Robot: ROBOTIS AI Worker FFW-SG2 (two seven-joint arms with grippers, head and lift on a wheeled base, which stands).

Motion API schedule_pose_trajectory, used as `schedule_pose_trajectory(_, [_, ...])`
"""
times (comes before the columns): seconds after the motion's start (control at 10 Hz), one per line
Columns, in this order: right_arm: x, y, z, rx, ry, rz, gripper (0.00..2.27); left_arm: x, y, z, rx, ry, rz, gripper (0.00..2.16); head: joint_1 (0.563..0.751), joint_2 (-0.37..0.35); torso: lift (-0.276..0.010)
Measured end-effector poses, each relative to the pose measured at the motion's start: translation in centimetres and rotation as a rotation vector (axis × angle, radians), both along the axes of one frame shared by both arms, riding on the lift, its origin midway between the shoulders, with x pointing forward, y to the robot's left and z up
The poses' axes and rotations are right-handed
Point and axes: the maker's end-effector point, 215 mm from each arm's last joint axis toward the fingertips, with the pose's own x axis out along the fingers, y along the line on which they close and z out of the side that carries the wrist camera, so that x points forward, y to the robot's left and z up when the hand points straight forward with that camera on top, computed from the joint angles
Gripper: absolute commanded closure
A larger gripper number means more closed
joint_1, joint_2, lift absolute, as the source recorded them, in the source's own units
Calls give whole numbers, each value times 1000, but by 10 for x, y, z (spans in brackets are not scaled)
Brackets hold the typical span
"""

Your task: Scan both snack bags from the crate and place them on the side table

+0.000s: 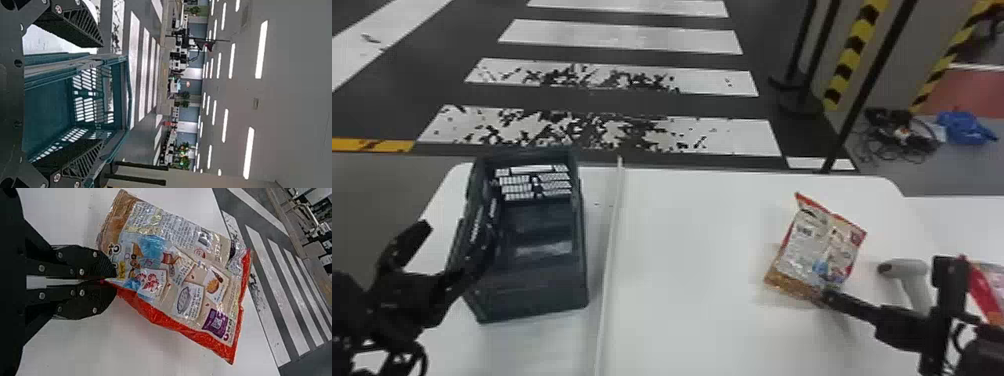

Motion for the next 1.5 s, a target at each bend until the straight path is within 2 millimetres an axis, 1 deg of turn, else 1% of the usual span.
schedule_pose_trajectory(0.1, [1,-4,12,15,-26,-16,2243,0,0,0,0,0,0,140,695,-57,-98])
schedule_pose_trajectory(0.2, [3,-10,29,33,-59,-41,2243,-1,0,0,1,0,0,140,695,-64,-98])
schedule_pose_trajectory(0.4, [2,-28,61,94,-112,-109,2243,0,0,1,0,0,-1,140,695,-86,-98])
schedule_pose_trajectory(0.5, [4,-47,77,103,-149,-158,2243,0,-1,1,0,-1,-1,140,695,-108,-98])
schedule_pose_trajectory(0.6, [6,-74,91,99,-185,-228,2243,0,-1,1,0,-2,-2,140,695,-142,-98])
schedule_pose_trajectory(0.7, [8,-104,106,86,-226,-303,2243,0,-1,2,0,-3,-2,140,695,-177,-98])
schedule_pose_trajectory(0.8, [8,-131,116,60,-259,-369,2243,0,-1,2,0,-3,-2,140,695,-199,-98])
schedule_pose_trajectory(0.9, [5,-161,123,17,-284,-445,2243,0,-1,2,1,-3,-2,140,695,-236,-98])
schedule_pose_trajectory(1.0, [2,-189,125,-34,-301,-525,2243,0,-1,2,0,-3,-2,140,695,-271,-98])
schedule_pose_trajectory(1.2, [-5,-228,118,-102,-303,-634,2243,0,-2,1,0,-2,-2,140,695,-311,-98])
schedule_pose_trajectory(1.3, [-10,-249,110,-138,-292,-697,2243,0,-2,2,0,-3,-3,140,695,-337,-98])
schedule_pose_trajectory(1.5, [-20,-289,93,-217,-275,-808,2243,0,-2,1,1,-2,-2,140,695,-350,-98])
